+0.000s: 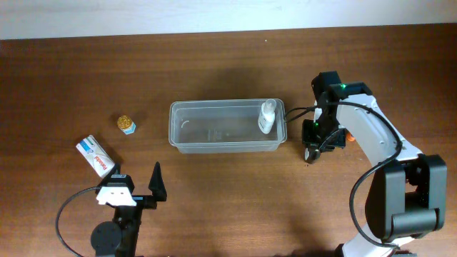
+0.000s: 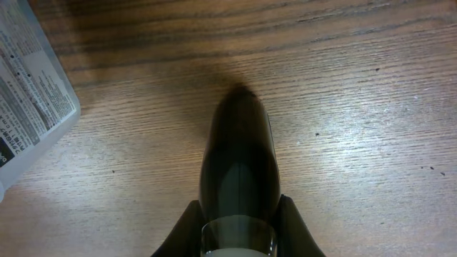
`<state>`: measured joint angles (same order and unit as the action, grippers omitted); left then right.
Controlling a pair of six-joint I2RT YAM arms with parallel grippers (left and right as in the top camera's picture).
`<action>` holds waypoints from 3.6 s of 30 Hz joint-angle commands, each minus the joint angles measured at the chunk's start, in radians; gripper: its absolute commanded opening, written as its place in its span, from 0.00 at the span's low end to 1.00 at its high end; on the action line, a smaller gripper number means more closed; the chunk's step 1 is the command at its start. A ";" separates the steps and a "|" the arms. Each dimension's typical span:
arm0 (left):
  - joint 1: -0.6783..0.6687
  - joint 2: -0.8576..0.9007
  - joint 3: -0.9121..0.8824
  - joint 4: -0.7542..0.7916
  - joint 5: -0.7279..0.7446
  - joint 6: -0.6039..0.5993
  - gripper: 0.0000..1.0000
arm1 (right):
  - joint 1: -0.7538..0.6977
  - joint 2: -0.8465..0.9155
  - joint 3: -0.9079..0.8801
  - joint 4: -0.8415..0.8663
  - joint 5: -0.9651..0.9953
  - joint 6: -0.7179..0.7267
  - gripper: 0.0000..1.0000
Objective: Pack container
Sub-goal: 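Lift the dark bottle and carry it into the container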
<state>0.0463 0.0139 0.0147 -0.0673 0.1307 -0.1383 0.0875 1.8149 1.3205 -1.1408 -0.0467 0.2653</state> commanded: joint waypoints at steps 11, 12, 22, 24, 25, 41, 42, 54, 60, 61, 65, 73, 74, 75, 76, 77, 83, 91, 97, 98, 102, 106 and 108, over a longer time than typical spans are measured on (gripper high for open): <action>0.005 -0.009 -0.006 -0.002 -0.004 0.013 1.00 | -0.003 -0.038 0.160 -0.174 0.002 -0.022 0.15; 0.005 -0.009 -0.006 -0.002 -0.004 0.013 1.00 | -0.003 -0.048 0.193 -0.200 0.002 -0.026 0.15; 0.005 -0.009 -0.006 -0.002 -0.004 0.013 0.99 | 0.063 -0.151 0.411 -0.276 0.002 -0.036 0.14; 0.005 -0.009 -0.006 -0.002 -0.004 0.013 0.99 | 0.114 -0.172 0.440 -0.250 0.002 -0.049 0.14; 0.005 -0.009 -0.006 -0.002 -0.004 0.013 0.99 | 0.134 -0.179 0.442 -0.232 0.003 -0.049 0.14; 0.005 -0.009 -0.006 -0.002 -0.004 0.013 0.99 | 0.423 -0.109 0.441 0.034 0.119 -0.048 0.15; 0.005 -0.009 -0.006 -0.002 -0.004 0.013 0.99 | 0.424 -0.093 0.441 0.037 0.118 -0.047 0.15; 0.005 -0.009 -0.006 -0.002 -0.004 0.013 0.99 | 0.423 0.097 0.441 0.080 0.107 -0.040 0.15; 0.005 -0.009 -0.006 -0.002 -0.004 0.013 0.99 | 0.423 0.158 0.441 0.098 0.107 -0.040 0.15; 0.005 -0.009 -0.006 -0.002 -0.004 0.013 0.99 | 0.422 0.169 0.441 0.102 0.108 -0.040 0.15; 0.005 -0.009 -0.006 -0.002 -0.004 0.013 0.99 | 0.422 0.192 0.440 0.113 0.108 -0.032 0.15; 0.005 -0.009 -0.006 -0.002 -0.004 0.013 0.99 | 0.401 0.214 0.440 0.111 0.111 -0.001 0.15; 0.005 -0.009 -0.006 -0.002 -0.004 0.013 0.99 | 0.393 0.214 0.440 0.109 0.111 0.005 0.15; 0.005 -0.009 -0.006 -0.002 -0.004 0.013 0.99 | 0.387 0.214 0.440 0.107 0.111 0.010 0.15; 0.005 -0.009 -0.006 -0.002 -0.004 0.013 0.99 | 0.381 0.214 0.440 0.105 0.111 0.016 0.15; 0.005 -0.009 -0.006 -0.002 -0.004 0.013 0.99 | 0.376 0.214 0.440 0.103 0.111 0.025 0.15; 0.005 -0.009 -0.006 -0.002 -0.004 0.013 0.99 | 0.367 0.214 0.440 0.101 0.111 0.032 0.15; 0.005 -0.009 -0.006 -0.002 -0.004 0.013 0.99 | 0.367 0.214 0.440 0.090 0.141 0.095 0.15; 0.005 -0.009 -0.006 -0.002 -0.004 0.013 0.99 | 0.367 0.214 0.440 0.082 0.161 0.137 0.15; 0.005 -0.009 -0.006 -0.002 -0.004 0.013 0.99 | 0.367 0.214 0.440 0.082 0.161 0.141 0.15; 0.005 -0.009 -0.006 -0.002 -0.004 0.013 0.99 | 0.368 0.214 0.440 0.082 0.160 0.145 0.15; 0.005 -0.009 -0.006 -0.002 -0.004 0.013 0.99 | 0.371 0.214 0.440 0.082 0.151 0.145 0.16; 0.005 -0.009 -0.006 -0.002 -0.004 0.013 0.99 | 0.370 0.214 0.440 0.074 0.141 0.155 0.16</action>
<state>0.0463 0.0139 0.0147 -0.0673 0.1307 -0.1383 0.4587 2.0304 1.7393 -1.0595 0.0822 0.3943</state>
